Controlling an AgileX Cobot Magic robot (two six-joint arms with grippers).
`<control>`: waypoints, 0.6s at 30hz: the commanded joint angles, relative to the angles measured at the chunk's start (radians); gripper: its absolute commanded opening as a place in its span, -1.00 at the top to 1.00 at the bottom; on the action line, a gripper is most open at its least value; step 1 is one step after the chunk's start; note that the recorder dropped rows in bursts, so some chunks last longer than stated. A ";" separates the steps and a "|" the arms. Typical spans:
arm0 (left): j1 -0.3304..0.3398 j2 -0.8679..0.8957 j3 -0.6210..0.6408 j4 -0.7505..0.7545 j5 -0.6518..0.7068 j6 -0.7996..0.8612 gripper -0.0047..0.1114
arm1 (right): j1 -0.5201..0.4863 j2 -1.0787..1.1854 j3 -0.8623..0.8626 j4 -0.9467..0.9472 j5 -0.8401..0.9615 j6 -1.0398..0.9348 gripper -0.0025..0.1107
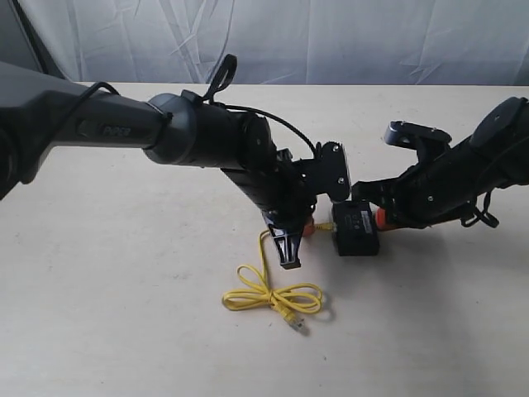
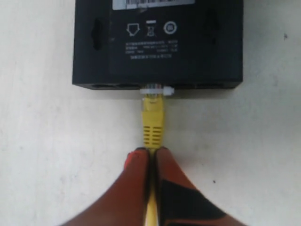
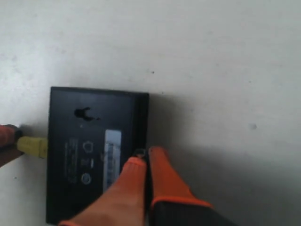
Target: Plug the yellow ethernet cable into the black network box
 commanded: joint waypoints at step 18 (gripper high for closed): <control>-0.010 0.003 -0.008 -0.024 -0.026 -0.007 0.86 | -0.092 -0.029 -0.002 0.044 0.074 0.016 0.96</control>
